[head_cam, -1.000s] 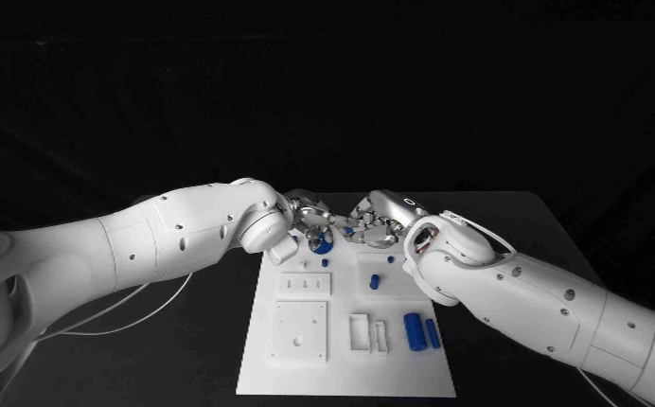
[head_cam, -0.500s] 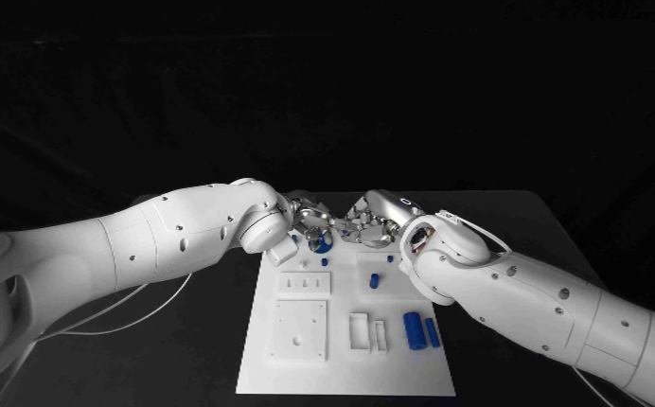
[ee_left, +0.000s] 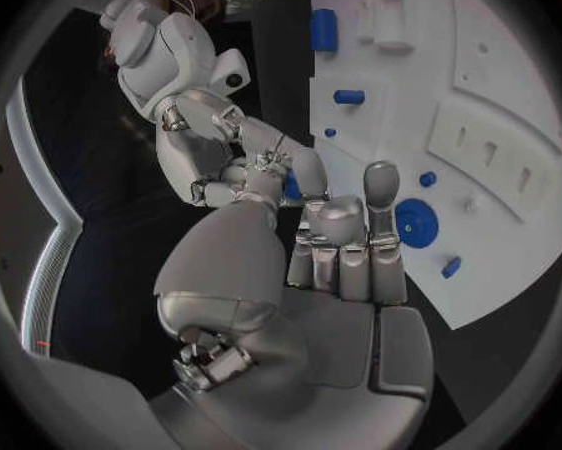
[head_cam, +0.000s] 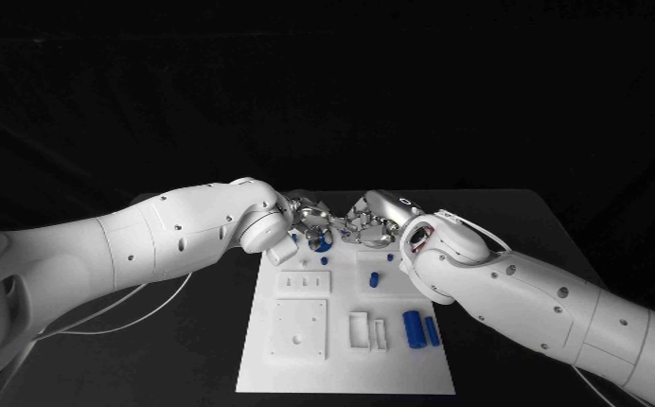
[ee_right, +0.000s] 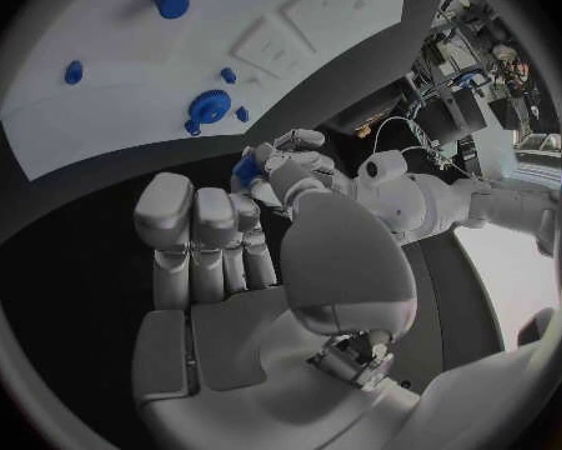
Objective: Assemble the parts on the task board
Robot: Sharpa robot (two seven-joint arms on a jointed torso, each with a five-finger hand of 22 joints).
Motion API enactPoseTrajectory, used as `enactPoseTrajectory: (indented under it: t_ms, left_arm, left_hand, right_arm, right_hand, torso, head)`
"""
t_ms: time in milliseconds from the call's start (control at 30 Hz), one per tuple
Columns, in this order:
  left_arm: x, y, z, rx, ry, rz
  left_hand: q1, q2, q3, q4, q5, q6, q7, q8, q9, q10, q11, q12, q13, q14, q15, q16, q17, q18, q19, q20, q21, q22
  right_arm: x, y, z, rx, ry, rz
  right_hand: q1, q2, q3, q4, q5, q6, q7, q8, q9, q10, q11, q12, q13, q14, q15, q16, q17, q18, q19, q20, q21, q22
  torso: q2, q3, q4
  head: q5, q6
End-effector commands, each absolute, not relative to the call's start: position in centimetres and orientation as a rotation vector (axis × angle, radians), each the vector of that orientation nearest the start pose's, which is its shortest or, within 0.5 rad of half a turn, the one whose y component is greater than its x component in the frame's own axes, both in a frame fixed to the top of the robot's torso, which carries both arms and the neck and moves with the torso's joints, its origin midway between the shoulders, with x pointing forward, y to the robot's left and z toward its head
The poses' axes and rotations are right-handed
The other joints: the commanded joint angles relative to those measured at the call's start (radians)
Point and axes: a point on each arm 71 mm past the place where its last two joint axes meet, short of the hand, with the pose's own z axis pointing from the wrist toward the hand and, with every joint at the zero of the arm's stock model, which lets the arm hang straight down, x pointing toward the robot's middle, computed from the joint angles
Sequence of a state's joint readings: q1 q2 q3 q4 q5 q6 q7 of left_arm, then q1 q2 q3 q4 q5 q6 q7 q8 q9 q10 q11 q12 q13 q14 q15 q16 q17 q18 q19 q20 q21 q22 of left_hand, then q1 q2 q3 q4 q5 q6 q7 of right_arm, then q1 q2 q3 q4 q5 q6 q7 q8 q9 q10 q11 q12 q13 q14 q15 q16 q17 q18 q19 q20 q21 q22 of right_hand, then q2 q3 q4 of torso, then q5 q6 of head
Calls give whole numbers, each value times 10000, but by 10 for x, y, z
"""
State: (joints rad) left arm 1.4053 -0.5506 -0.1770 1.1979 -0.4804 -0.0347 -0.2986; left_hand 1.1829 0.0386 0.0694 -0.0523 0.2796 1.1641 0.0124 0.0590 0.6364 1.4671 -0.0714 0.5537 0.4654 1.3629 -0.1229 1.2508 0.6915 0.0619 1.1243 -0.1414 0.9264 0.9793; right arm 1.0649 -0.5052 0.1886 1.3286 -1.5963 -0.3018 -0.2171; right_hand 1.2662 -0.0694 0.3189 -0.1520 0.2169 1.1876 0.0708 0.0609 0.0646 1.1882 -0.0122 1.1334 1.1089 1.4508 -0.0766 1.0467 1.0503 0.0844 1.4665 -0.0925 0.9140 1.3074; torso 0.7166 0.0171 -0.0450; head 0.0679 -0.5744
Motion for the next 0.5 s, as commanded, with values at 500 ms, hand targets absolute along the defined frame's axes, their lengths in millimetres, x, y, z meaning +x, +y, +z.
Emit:
enactPoseTrajectory:
  t_ms: [500]
  left_arm:
    - [551, 154, -175, -6424, 21694, -8846]
  left_hand:
    - [-317, -91, -192, 156, -393, 82, -70, 62, 437, 26, -65, -37, 13, -35, -28, 27, 19, -83, 142, -20, -184, 203]
  right_arm:
    - [515, -92, -182, -963, 15935, 6939]
  right_hand:
    - [122, 19, 106, -7, -92, 179, -1, 18, 20, -7, -52, -27, -3, -28, -73, -21, -5, -87, 258, -93, -66, 1150]
  torso:
    - [3, 15, 0]
  head:
    - [-5, -13]
